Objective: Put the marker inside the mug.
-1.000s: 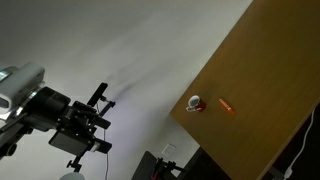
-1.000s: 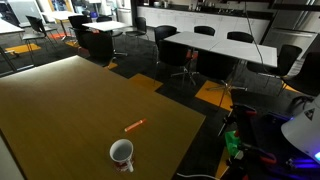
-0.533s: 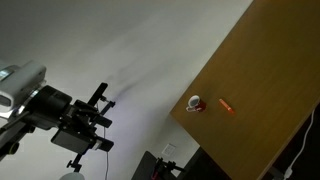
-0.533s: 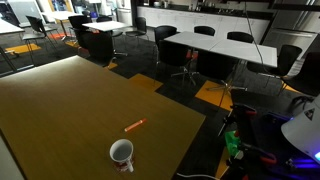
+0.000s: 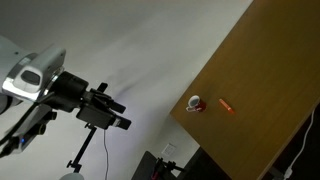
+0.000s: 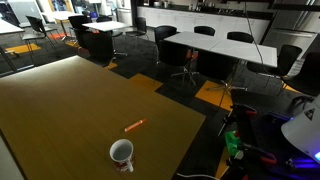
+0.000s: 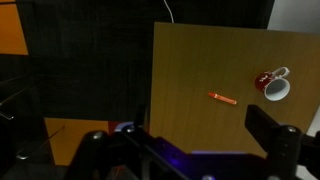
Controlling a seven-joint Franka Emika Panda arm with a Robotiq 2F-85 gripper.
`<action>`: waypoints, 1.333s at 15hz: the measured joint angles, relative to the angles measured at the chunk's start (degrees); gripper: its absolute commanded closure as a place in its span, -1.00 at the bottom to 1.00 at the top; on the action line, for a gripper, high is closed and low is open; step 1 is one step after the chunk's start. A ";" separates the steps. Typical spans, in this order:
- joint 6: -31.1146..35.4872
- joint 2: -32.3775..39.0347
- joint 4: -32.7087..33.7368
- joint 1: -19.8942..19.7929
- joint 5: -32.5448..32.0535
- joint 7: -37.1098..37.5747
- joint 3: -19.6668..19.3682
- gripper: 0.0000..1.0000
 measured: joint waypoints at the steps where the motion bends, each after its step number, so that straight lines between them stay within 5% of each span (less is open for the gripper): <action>1: 1.22 0.80 0.00 0.30 0.00 -0.63 0.24 -1.00; 10: 13.66 8.32 -0.03 2.43 -0.35 -6.37 1.24 -1.00; 20: 21.82 17.34 0.01 7.80 -0.15 -31.54 -1.27 -1.00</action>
